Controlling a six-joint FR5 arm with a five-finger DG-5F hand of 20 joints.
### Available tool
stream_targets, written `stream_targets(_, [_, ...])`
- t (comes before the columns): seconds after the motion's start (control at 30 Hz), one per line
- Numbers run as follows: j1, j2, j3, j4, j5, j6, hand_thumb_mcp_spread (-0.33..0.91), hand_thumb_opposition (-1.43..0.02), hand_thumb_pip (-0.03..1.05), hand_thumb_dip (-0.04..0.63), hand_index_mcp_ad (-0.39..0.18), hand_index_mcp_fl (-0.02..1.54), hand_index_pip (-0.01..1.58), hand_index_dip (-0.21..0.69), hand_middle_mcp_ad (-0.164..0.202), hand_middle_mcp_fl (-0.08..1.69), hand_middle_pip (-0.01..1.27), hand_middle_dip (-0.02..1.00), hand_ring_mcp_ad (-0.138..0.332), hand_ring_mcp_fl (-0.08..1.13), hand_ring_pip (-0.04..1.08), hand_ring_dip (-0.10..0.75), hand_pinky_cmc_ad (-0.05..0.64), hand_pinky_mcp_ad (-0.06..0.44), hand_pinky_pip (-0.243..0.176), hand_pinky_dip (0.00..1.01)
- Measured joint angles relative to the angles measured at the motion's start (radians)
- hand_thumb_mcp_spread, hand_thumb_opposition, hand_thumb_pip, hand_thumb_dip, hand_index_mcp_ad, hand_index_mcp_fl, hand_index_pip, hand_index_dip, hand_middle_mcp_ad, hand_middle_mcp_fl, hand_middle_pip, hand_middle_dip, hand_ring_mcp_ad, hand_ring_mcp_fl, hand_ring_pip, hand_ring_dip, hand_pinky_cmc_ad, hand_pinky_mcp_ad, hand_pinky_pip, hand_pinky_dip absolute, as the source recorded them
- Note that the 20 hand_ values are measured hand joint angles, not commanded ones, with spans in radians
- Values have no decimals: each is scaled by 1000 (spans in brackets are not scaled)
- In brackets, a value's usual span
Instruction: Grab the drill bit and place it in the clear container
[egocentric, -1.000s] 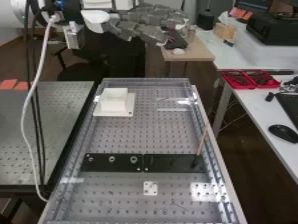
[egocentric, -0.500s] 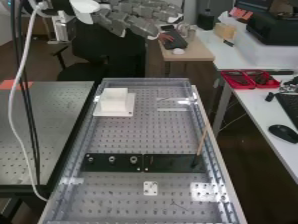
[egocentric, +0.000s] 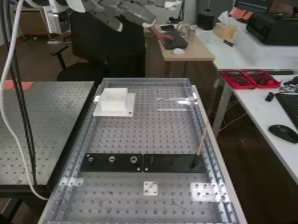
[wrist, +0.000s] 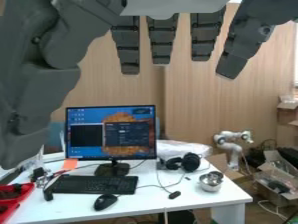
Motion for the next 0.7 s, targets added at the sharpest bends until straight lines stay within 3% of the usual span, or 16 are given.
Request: stream_targets(0.7, [-22,1,23,-33,-4,-11,377,-712,211,77,-49,171,87,305,72,-24,154,173,206,-5,94,12,433,281,-106,323])
